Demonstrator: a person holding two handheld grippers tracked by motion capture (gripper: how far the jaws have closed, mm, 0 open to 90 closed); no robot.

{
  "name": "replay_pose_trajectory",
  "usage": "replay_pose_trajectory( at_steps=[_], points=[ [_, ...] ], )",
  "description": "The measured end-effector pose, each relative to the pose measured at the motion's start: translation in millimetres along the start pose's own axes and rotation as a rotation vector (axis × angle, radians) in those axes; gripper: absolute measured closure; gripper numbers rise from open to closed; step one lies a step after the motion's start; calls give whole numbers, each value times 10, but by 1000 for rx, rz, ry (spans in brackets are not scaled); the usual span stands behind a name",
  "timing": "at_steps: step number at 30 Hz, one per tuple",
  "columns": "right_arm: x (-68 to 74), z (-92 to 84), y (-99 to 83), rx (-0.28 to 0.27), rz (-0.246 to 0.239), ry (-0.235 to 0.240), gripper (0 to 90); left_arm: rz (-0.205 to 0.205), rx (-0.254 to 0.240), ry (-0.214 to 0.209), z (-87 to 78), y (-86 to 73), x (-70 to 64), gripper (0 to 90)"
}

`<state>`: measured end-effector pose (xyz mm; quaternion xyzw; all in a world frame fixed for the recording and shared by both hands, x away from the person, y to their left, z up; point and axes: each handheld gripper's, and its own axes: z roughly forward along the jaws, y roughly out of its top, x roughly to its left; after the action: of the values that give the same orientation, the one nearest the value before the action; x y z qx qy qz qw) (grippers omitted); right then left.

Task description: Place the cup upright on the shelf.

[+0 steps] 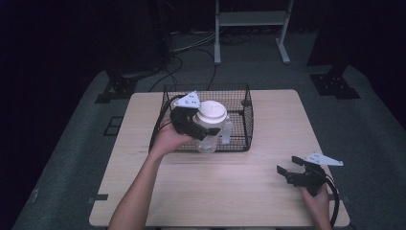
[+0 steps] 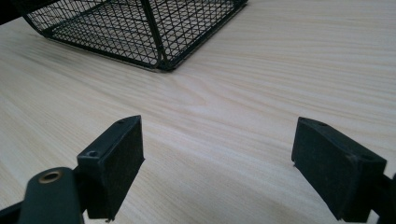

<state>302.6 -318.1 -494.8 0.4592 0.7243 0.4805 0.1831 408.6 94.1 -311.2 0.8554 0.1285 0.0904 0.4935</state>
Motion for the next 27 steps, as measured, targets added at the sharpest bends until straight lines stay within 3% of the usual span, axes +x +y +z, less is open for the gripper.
replay_pose_trajectory(
  at_steps=[27],
  points=[
    [-1, 3, 2, 3, 0, 5, 157, -29, 7, 85, -54, 293, 396, 150]
  ],
)
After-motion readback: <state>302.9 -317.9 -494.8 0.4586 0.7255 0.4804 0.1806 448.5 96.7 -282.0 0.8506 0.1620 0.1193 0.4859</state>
